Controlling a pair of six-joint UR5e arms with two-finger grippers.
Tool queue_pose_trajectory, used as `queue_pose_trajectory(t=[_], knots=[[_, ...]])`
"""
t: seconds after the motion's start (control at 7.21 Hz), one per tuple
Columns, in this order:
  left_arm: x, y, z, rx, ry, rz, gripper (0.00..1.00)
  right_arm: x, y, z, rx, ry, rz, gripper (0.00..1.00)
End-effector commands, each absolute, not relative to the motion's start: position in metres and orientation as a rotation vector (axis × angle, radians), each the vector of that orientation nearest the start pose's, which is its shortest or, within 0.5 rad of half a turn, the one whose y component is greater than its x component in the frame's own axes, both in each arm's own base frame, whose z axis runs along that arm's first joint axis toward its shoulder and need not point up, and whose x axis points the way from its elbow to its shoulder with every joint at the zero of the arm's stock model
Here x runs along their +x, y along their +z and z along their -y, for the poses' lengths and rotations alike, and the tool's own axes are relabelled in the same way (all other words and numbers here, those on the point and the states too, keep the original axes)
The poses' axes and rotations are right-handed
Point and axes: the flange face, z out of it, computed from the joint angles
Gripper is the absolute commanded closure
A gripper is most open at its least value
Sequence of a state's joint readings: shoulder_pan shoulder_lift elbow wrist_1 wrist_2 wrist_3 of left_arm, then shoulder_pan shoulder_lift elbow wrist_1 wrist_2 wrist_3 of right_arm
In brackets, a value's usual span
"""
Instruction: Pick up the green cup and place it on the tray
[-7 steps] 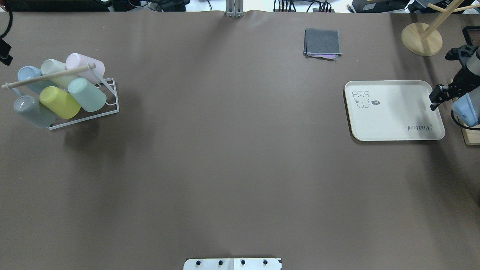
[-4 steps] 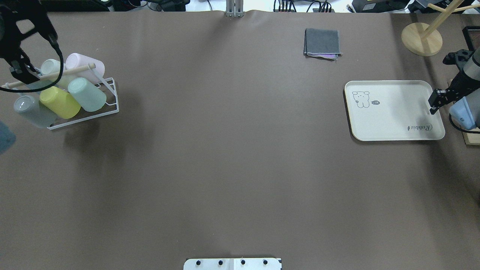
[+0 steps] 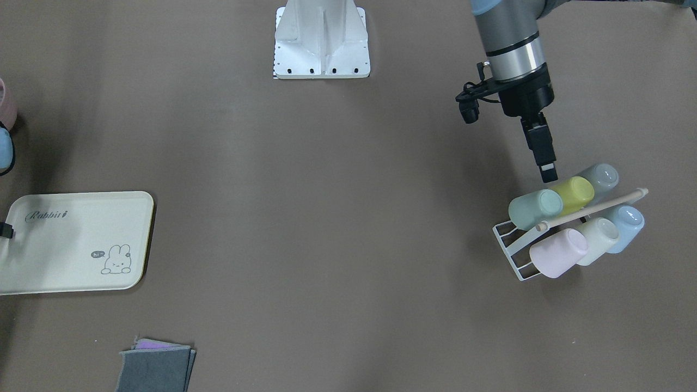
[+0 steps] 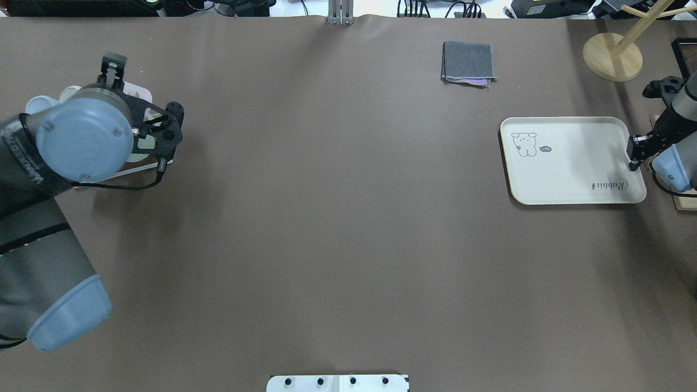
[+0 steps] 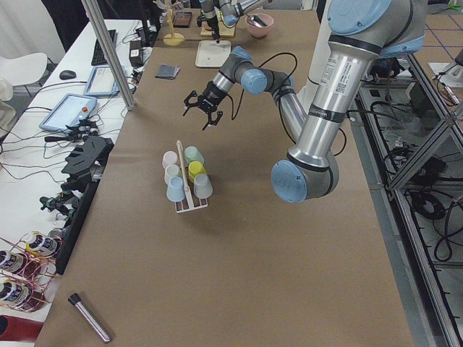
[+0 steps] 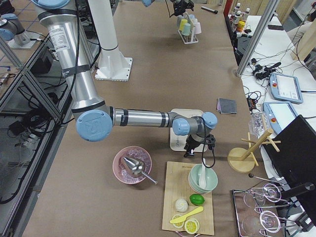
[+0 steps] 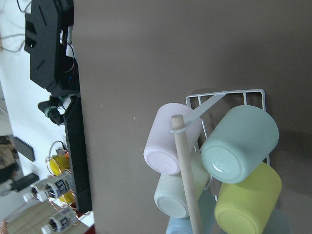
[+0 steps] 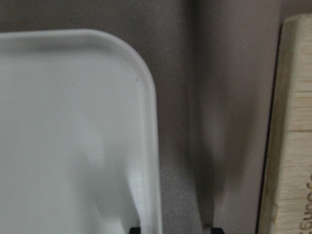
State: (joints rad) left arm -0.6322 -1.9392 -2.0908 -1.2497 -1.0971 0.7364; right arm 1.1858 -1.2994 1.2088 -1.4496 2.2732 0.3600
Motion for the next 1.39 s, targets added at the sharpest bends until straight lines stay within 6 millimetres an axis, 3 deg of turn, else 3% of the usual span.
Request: queue_pose_trajectory(t=[0.0,0.28,0.55,0.69,1.25], knots=[[0.356,0.333,0.444,0.558,1.607,0.725,0.02,-0.163,0.682,0.585,-0.231,-0.036,0.666,0.73],[0.399,0.373,0.433,0.527,1.668,0.801,0.02,-0.162,0.683,0.584,-0.232,-0.037,0.665,0.77],[0.422,0.383,0.415,0.517,1.741,0.808,0.02,-0.162,0.683,0.584,-0.229,-0.038,0.666,0.95],[0.431,0.396,0.415,0.483,1.772,0.822,0.02,-0.16,0.68,0.586,-0.224,-0.036,0.671,1.0],[0.458,0.432,0.418,0.38,1.839,1.013,0.02,-0.145,0.659,0.593,-0.187,-0.025,0.712,1.0]])
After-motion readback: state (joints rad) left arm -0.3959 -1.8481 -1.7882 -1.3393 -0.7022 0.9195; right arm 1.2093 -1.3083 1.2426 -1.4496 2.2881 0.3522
